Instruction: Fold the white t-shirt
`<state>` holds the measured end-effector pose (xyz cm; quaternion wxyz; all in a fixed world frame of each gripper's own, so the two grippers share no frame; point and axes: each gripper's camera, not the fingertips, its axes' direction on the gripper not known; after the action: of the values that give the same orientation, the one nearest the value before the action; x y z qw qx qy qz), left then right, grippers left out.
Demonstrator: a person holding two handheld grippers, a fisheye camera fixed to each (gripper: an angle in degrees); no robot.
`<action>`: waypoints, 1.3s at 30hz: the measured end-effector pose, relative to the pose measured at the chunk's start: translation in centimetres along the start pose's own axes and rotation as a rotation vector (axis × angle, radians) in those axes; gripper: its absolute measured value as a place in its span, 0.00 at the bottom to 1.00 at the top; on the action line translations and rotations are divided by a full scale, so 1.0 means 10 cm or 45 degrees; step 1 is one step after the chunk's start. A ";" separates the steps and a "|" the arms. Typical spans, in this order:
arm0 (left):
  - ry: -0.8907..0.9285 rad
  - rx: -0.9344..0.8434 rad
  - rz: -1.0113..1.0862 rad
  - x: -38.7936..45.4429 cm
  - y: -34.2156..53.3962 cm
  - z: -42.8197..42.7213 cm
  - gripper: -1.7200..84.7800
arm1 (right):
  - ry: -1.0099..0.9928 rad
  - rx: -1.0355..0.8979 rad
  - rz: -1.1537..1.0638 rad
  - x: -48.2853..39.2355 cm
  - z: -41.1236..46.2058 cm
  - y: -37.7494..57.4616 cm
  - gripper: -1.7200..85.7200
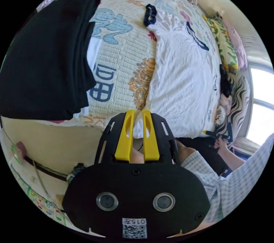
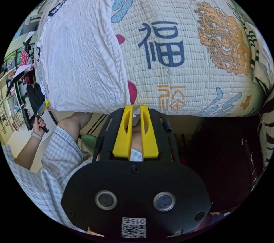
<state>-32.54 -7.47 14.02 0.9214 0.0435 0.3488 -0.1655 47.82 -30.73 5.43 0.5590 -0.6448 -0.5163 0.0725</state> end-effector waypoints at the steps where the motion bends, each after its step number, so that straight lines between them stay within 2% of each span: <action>1: 0.131 0.008 -0.036 -0.14 0.02 0.03 0.06 | -0.030 0.040 -0.002 0.00 -0.09 0.06 0.08; 3: 0.111 -0.009 -0.075 -0.27 0.04 0.07 0.06 | -0.055 0.059 -0.009 -0.02 -0.18 0.13 0.07; 4: 0.020 -0.049 -0.036 -0.27 0.05 0.10 0.05 | -0.063 0.034 -0.027 -0.05 -0.20 0.16 0.07; 6: -0.021 -0.104 0.043 -0.24 0.03 0.14 0.06 | -0.039 -0.015 -0.055 -0.09 -0.21 0.22 0.06; 12: -0.122 -0.069 0.439 0.34 -0.30 0.09 0.10 | -0.046 -0.011 -0.036 -0.05 -0.53 0.56 0.06; 15: -0.096 -0.006 0.780 1.07 -0.71 0.31 0.10 | -0.127 0.179 -0.031 0.00 -0.99 0.66 0.07; 17: -0.001 0.031 1.008 1.76 -1.14 0.66 0.11 | -0.120 0.310 -0.023 0.02 -1.27 0.64 0.07; 19: 0.044 0.053 1.145 2.34 -1.47 0.97 0.11 | -0.154 0.480 0.009 0.09 -1.60 0.52 0.07; 23: 0.059 0.009 1.339 3.69 -2.06 1.74 0.13 | -0.253 0.642 0.078 0.22 -1.97 0.26 0.08; 25: 0.061 -0.045 1.353 4.13 -2.24 2.10 0.13 | -0.293 0.689 0.113 0.28 -2.13 0.13 0.08; 29: -0.013 -0.307 1.318 4.77 -2.49 2.98 0.11 | -0.406 0.641 0.133 0.37 -2.22 -0.04 0.08; 31: -0.104 -0.334 1.352 4.93 -2.49 3.26 0.11 | -0.527 0.582 0.128 0.41 -2.23 -0.13 0.09; 35: -0.269 -0.378 1.372 5.08 -2.49 3.71 0.08 | -0.553 0.530 0.102 0.36 -2.25 -0.24 0.08; 39: -0.222 -0.396 1.356 5.00 -2.57 3.81 0.03 | -0.592 0.454 0.075 0.28 -2.22 -0.29 0.03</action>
<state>17.88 -52.80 10.72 0.8987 0.0634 0.2215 0.3731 62.29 -43.50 17.18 0.5279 -0.5173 -0.5906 0.3240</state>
